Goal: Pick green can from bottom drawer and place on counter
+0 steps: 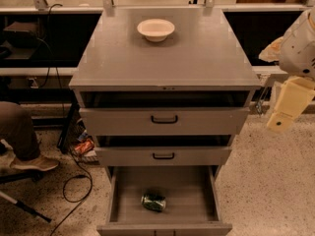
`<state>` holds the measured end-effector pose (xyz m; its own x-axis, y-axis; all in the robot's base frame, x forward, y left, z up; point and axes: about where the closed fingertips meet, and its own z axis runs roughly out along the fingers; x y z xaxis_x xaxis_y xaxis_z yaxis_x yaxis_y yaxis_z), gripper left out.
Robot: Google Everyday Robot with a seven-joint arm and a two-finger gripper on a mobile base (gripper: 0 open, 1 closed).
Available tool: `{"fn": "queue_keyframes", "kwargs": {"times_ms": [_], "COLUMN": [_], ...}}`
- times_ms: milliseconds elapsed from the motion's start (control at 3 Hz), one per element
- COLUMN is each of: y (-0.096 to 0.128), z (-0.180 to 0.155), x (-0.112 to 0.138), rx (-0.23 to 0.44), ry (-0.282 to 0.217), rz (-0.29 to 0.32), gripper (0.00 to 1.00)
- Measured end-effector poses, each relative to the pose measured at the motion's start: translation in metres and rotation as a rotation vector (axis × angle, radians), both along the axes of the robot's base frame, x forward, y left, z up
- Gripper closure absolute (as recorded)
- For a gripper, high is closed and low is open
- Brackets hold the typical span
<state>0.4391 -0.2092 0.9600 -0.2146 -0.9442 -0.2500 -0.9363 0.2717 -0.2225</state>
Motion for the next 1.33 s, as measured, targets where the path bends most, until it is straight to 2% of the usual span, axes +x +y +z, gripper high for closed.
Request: {"fn": "queue_keyframes", "kwargs": {"times_ms": [333,667,1000,1333], "y": [0.014,0.013,0.013,0.016], "z": [-0.034,-0.072,-0.072,-0.103], "x": [-0.011,-0.018,-0.018,-0.012], "rx": [0.09,0.149,0.149,0.14], "ry": [0.029,0.036,0.036,0.044], "rz": [0.02,-0.03,-0.03,-0.071], "gripper": [0.0,0.0,0.0,0.0]}}
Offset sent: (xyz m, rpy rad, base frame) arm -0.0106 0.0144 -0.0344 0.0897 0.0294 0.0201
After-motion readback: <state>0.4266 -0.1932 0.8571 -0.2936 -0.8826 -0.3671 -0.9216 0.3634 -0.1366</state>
